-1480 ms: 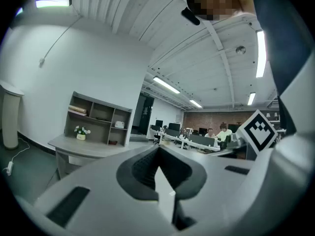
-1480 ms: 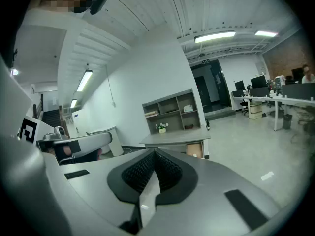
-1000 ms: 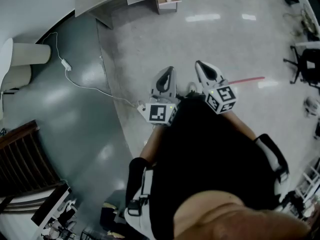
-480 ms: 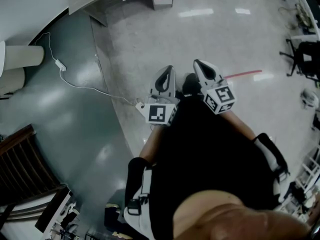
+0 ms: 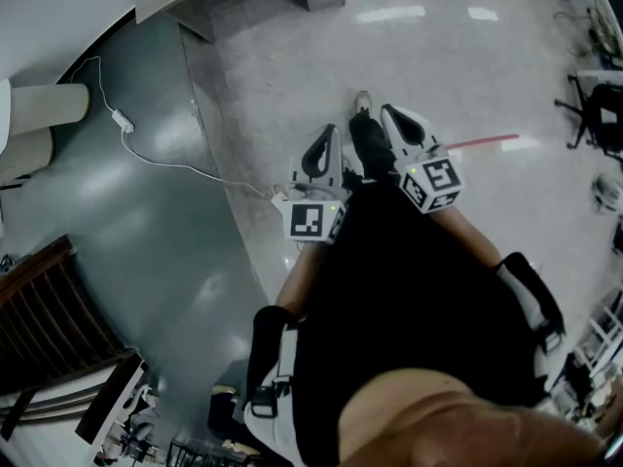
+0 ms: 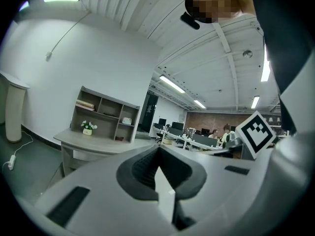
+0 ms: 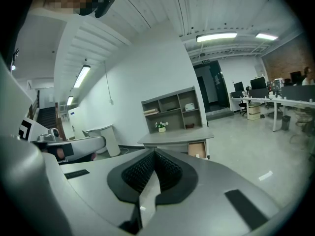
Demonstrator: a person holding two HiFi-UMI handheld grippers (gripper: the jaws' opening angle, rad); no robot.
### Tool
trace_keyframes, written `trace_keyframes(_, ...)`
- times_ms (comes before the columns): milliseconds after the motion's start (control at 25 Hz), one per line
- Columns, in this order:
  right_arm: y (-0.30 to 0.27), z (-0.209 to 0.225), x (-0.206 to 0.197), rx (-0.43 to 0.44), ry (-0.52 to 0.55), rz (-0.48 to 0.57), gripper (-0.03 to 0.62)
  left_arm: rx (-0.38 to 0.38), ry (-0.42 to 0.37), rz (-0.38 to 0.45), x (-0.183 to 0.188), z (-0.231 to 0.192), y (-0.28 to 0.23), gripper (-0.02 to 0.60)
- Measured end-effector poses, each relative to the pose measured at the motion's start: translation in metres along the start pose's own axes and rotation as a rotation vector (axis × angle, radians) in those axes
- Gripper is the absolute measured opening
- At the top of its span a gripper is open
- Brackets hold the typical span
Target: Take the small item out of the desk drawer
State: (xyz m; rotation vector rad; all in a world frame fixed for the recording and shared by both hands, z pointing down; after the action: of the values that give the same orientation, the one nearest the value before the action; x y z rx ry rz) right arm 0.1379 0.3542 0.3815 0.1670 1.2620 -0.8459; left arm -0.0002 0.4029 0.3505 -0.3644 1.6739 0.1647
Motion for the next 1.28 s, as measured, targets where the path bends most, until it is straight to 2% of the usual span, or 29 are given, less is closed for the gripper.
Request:
trace_keyframes(320,-0.071,0.032,0.04,0.027,-0.001,0.007,0.0,0.02,-0.017,-0.029,0.013,-0.038,-0.071,-0.003)
trace_keyframes(800,-0.177,0.129,0.105,0.034,-0.015,-0.017,0.0,0.047,-0.022,-0.07,0.038,-0.077,-0.222,-0.003)
trace_keyframes(1080,-0.217,0.17,0.127,0.049,-0.011,-0.049,0.0,0.102,-0.023,-0.081,0.049,-0.089,-0.271,-0.003)
trace_keyframes(1280,-0.244,0.185,0.13,0.03,-0.016,-0.068,0.0,0.108,-0.026,-0.071,0.051,-0.106,-0.294,-0.003)
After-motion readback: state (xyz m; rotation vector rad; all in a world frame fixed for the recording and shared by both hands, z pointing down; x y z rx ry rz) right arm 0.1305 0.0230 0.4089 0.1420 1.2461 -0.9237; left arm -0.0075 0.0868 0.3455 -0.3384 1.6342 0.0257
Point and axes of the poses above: the fingertips, and each gripper's own axes: y backward along the fingers, z to its right, x out of its top, the point moved 4 cm from there along y, backward along the fingers, and after that the axes turned 8 degrees about -y, right-handed, at the moved point
